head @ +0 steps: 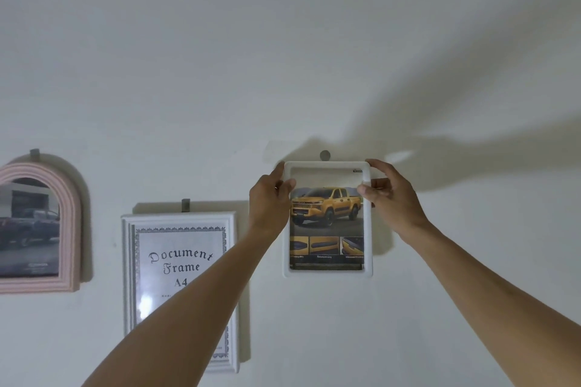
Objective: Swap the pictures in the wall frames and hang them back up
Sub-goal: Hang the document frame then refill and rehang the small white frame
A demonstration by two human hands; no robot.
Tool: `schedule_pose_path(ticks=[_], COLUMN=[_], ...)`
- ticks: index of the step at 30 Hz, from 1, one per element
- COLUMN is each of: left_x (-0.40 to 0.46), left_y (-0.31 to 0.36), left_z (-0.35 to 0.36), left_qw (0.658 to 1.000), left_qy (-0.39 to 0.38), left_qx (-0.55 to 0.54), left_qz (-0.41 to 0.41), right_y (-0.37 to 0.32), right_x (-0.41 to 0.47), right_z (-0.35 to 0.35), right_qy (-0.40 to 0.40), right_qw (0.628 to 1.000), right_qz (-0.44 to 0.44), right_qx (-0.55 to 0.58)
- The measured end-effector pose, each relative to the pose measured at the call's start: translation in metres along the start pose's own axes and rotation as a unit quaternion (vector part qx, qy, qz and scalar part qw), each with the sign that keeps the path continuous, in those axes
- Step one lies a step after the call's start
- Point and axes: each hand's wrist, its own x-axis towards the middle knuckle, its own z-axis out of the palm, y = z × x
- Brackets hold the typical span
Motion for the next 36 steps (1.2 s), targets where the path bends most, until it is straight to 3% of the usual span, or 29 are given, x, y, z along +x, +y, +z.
schedule_pose_path(ticks=[12,21,36], left_x=[0.004,0.005,-0.021], left_y=[0.004,0.014,0.011], left_z=[0.002,0.006,0.015], left_qw=[0.998,0.958,0.963], left_qy=[0.030,-0.002,-0.006], left_qx=[0.058,0.285,0.269], left_qz=[-0.009,0.006,0.004], right_y=[0.023,0.010,0.002], right_x=[0.001,0.005,-0.017], right_z=[0.022,0.010,0.008], right_qy=[0.091,0.068,0.005], right_qw=[0.987,0.955,0.946], right_qz=[-0.095,-0.076,-0.043], right_qx=[-0.091,-0.279,-0.322])
